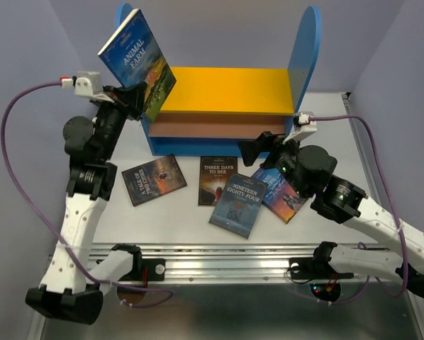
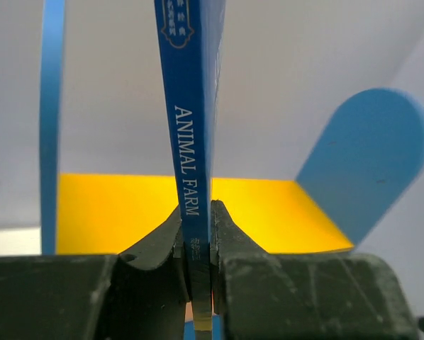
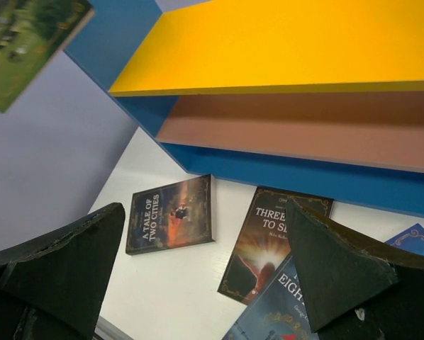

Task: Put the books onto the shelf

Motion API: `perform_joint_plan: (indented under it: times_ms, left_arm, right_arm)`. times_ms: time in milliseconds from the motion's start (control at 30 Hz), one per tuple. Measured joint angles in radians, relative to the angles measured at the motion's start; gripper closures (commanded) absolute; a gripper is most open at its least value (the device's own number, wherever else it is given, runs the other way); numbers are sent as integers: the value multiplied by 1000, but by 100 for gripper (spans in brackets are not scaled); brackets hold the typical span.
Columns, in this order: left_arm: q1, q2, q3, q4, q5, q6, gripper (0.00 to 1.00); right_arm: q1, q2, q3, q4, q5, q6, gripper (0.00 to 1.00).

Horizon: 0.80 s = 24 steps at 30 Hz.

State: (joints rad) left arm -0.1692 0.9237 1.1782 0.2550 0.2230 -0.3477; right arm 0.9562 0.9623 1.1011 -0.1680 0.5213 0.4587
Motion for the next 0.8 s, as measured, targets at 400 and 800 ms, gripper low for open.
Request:
perform_joint_plan:
  times_ms: [400, 800]
  left_arm:
    - [-69, 207, 26, -130, -277, 164, 100]
    - [-133, 252, -95, 167, -395, 333, 100]
  right_arm:
    - [0, 17, 0, -12, 24, -24, 0]
    - [0, 23, -2, -13, 37, -47, 0]
